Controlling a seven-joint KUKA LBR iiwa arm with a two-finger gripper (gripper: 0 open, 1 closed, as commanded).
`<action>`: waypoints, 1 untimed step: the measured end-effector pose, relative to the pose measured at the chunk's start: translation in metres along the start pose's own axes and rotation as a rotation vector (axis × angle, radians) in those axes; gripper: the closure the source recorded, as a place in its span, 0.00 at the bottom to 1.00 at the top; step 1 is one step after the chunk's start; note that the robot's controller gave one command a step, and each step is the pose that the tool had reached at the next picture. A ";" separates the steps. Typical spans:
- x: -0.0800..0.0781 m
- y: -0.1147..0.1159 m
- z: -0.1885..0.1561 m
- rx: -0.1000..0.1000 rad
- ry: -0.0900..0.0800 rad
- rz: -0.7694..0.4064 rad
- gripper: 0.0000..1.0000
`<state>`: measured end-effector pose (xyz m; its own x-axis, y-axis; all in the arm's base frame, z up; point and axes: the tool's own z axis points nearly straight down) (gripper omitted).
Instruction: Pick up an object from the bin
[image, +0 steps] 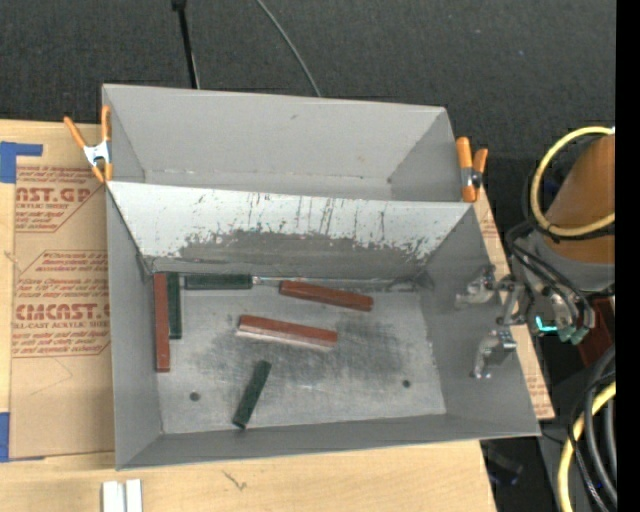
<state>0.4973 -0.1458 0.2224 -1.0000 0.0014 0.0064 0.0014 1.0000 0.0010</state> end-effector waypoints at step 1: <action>-0.001 0.000 -0.003 0.001 -0.005 -0.001 0.00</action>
Offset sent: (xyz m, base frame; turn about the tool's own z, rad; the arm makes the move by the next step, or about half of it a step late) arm -0.0001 0.0040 0.0516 -0.1313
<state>0.4981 -0.1454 0.2254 -1.0000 0.0008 0.0018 0.0008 1.0000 0.0001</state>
